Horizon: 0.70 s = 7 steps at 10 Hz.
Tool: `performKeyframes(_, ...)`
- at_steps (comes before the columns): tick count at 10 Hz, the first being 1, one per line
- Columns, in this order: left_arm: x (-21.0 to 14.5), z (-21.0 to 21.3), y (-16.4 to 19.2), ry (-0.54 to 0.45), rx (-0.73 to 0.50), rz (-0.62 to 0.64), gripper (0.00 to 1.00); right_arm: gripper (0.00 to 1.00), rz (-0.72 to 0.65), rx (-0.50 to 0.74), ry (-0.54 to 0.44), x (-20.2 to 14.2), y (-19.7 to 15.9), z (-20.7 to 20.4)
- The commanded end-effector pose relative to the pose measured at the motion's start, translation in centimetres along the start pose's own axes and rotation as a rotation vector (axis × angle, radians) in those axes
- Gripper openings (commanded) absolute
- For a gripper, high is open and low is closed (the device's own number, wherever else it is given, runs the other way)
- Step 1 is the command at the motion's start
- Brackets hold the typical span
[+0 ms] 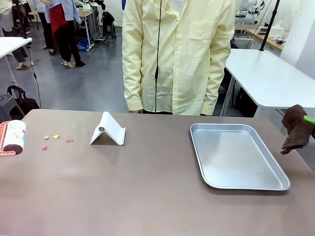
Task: Clean the surface of the table.
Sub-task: Clean the area not pointed to by the person.
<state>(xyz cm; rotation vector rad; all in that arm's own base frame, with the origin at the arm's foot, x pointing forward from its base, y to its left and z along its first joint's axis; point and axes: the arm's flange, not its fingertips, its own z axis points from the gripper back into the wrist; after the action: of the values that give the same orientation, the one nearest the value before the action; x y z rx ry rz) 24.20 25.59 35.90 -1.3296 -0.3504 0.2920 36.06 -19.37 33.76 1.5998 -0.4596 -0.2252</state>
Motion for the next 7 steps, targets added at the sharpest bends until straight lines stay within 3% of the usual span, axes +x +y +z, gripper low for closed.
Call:
performKeyframes(1,0.0,0.0,0.0,0.0,0.0,0.0,0.22,0.09,0.006,0.007,0.004,0.0,0.4,0.2)
performKeyframes(4,1.7,-1.9,-2.8,-0.058,0.14,-0.067,0.22,0.09,0.006,0.007,0.004,0.0,0.4,0.2)
performKeyframes(7,4.3,-4.9,-2.3,-0.084,0.269,0.02,0.22,0.09,0.006,0.007,0.004,0.0,0.4,0.2)
